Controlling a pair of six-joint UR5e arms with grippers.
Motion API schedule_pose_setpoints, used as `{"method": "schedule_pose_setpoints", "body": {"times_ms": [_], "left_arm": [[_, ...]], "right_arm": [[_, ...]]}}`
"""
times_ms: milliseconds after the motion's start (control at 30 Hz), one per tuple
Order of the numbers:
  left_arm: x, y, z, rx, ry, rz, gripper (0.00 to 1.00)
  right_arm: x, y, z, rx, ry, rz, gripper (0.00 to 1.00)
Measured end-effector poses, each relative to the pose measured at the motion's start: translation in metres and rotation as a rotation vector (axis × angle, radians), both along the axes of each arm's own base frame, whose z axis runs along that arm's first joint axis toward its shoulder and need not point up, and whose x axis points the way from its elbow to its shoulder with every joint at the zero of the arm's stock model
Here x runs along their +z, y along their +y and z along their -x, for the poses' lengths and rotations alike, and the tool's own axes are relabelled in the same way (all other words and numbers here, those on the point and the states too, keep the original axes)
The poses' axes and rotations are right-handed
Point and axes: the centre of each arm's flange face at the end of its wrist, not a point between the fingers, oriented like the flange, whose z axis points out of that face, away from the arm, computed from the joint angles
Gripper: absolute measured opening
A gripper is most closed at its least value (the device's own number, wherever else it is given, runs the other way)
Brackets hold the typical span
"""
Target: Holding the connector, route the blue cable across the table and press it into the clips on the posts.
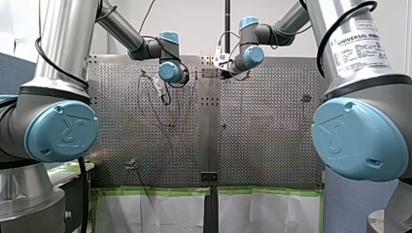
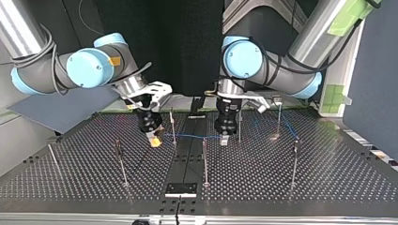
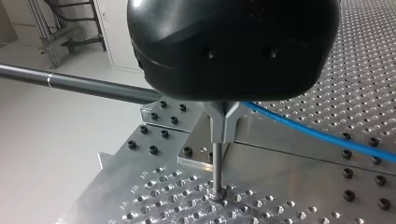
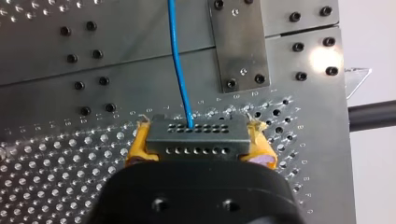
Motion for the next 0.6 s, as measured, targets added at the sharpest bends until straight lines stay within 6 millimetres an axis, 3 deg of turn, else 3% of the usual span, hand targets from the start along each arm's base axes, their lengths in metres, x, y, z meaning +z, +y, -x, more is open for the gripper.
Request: {"method": "schedule_pose_setpoints", "body": {"times_ms": [367,600], "left_arm": [[-0.009,-0.006,-0.039,0.004,0.007,0.000,0.00],[-0.013,-0.004,-0.050,0.012,0.002,0.006,0.00]], "right_arm": [[0.000,-0.022,0.005,-0.021,-0.008,0.011,0.00],[-0.002,-0.035,0.010,-0.040,-0.009,0.012,0.00]]}}
